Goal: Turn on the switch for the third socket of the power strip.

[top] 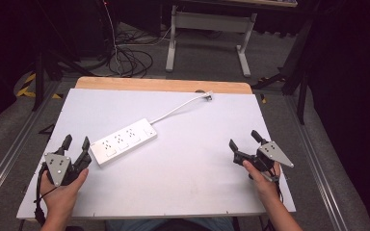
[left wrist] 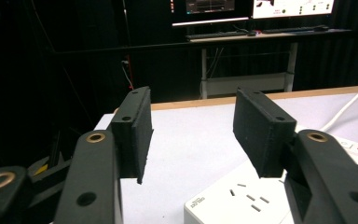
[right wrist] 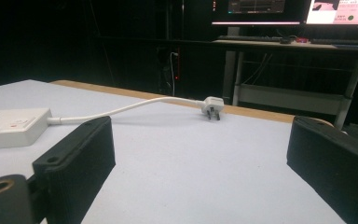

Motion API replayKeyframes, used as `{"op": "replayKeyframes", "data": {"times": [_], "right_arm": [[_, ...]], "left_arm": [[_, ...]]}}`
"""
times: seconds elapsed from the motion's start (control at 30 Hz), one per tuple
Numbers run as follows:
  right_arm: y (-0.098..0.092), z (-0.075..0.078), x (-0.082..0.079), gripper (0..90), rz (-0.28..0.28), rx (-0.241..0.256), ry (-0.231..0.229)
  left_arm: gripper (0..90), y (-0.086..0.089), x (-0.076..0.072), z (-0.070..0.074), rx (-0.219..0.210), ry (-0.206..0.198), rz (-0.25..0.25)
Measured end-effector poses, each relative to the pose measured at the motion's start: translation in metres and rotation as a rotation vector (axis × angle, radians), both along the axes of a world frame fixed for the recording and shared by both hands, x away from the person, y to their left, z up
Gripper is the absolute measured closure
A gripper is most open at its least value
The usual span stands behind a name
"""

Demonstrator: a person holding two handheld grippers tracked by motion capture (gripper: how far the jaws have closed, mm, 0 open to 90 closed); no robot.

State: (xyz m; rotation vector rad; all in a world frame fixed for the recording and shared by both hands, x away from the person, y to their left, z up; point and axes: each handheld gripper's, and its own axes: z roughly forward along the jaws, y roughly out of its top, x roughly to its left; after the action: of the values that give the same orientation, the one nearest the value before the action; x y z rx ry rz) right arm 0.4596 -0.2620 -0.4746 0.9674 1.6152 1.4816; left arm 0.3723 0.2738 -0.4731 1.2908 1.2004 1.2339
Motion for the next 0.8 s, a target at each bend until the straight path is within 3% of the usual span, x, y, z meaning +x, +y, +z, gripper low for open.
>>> {"op": "replayKeyframes", "data": {"times": [0.8], "right_arm": [[0.0004,-0.0006,0.0003,8.9,0.005,-0.004,0.004]], "left_arm": [[77.3,0.0016,-0.0018,0.0016,-0.008,0.036,-0.051]]}}
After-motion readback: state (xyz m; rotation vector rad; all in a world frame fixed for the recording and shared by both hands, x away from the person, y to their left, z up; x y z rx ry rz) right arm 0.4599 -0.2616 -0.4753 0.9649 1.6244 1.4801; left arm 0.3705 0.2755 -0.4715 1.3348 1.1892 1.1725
